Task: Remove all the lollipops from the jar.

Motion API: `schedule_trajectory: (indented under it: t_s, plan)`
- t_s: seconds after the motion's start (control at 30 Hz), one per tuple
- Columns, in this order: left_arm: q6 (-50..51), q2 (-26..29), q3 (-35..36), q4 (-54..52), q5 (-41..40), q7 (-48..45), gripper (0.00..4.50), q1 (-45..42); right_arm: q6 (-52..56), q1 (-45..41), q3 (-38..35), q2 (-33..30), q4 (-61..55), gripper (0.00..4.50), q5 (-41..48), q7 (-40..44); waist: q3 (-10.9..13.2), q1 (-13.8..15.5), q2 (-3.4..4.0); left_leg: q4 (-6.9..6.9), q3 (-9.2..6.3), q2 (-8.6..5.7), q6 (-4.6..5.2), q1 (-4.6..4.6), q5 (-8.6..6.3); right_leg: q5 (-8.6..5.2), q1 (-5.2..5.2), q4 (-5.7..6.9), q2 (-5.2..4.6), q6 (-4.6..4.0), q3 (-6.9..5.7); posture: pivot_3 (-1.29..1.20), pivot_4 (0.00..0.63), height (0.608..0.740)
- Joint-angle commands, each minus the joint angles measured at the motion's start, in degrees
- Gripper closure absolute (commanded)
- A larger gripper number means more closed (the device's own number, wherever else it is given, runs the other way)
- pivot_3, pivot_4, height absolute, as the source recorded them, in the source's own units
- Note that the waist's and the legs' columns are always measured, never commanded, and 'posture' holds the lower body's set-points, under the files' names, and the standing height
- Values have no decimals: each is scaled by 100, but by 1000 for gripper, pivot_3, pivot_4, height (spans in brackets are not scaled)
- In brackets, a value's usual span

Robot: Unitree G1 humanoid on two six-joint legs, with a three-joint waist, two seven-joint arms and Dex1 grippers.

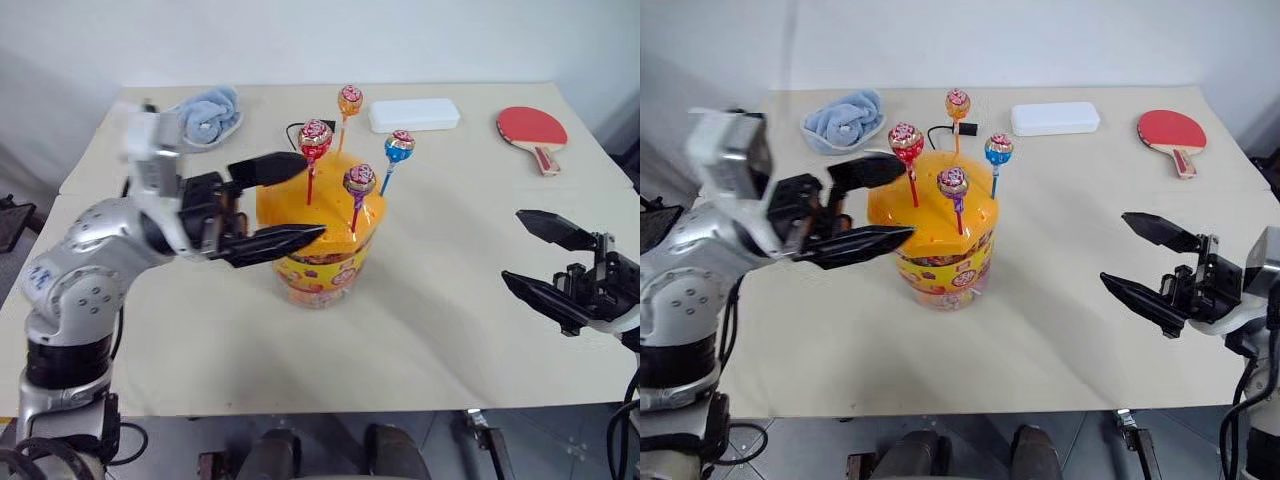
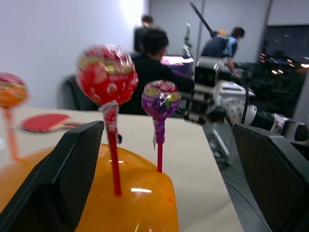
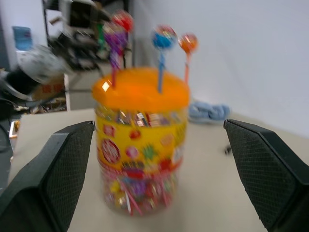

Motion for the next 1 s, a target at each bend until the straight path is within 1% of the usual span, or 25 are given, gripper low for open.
schedule_trajectory:
  t_s: [0.03, 0.2, 0.3, 0.47, 0.53, 0.57, 0.67, 0.7, 0.73, 0.8, 0.83, 0.9, 1.0]
  plan:
    - [92, -108, -183, 225, 317, 7, 11, -296, 57, 121, -215, 90, -601, 0, 393, -274, 0, -5, -1, 0, -1, 1, 0, 0, 0, 0, 0, 0, 1, 0, 0, 0, 150, 740]
    - [216, -267, -216, 397, 415, -71, 11, -460, 47, 306, -190, 122, -845, 0, 395, -443, 0, 39, -1, 5, -2, -2, 0, 0, 0, 0, 2, 1, -2, 0, 1, 0, 150, 740]
    - [244, -264, -191, 504, 510, -109, 562, -479, -56, 351, -117, 156, -870, 0, 260, -463, 1, 62, -2, 9, -3, -3, 0, 0, 0, 0, 6, 0, -2, 0, 0, 0, 150, 740]
    - [291, -244, -123, 574, 552, -230, 2007, -494, -87, 287, -30, 195, -885, 0, 215, -545, 1, 57, -2, 9, -4, -2, 0, 0, 0, 0, 5, 1, -2, 0, 0, 0, 150, 740]
    - [353, -279, -126, 575, 514, -270, 2762, -506, -107, 221, 11, 180, -817, 0, 185, -527, 1, 58, -2, 9, -4, -2, 0, 0, 0, 0, 5, 0, -2, 0, 0, 0, 150, 740]
    - [369, -293, -121, 573, 508, -282, 2977, -504, -110, 186, 27, 172, -790, 0, 180, -524, 1, 57, -2, 9, -4, -2, 0, 0, 0, 0, 5, 0, -2, 0, 0, 0, 150, 740]
    - [395, -333, -25, 585, 476, -268, 3857, -482, -90, 108, 37, 159, -760, 0, 193, -535, 1, 60, -2, 9, -6, -2, 0, 0, 0, 0, 5, 1, -2, 0, 0, 0, 150, 740]
    - [410, -406, 114, 632, 359, -183, 4177, -497, -34, 42, 15, 188, -775, 0, 348, -608, 1, 61, -2, 9, -6, -2, 0, 0, 0, 0, 5, 0, -2, 0, 0, 0, 150, 740]
    - [529, -534, 360, 719, 10, 14, 4464, -558, 70, -45, -5, 198, -804, 0, 549, -745, 1, 61, -2, 9, -6, -3, 0, 0, 0, 0, 6, 1, -3, 0, 0, 0, 150, 740]
    - [864, -738, 939, 958, -850, 502, 4464, -705, 228, -243, 4, 222, -903, 0, 867, -1066, 4, 52, -7, 10, -7, 0, 0, 0, 0, 0, 4, 2, -4, 0, 1, 0, 150, 740]
    - [1010, -678, 1129, 1004, -1105, 478, 4464, -701, 253, -322, 29, 232, -952, 0, 935, -1151, 9, 41, -15, 10, -8, 1, 0, 0, 0, 0, 3, 4, -3, 0, 0, 0, 150, 740]
    - [1253, -320, 1408, 1098, -1328, 202, 4464, -629, 293, -484, 88, 249, -997, 0, 1025, -1276, 9, 1, -15, 7, -10, 3, -2, -1, 1, 0, -4, 8, -1, 0, -1, 0, 150, 740]
    - [1505, 150, 2022, 1626, -1672, 190, 4464, -519, 298, -548, 179, 257, -975, 0, 980, -1255, 9, -97, -15, -3, -11, 1, -2, 1, 1, 0, -8, 10, -1, -1, -2, 0, 150, 740]
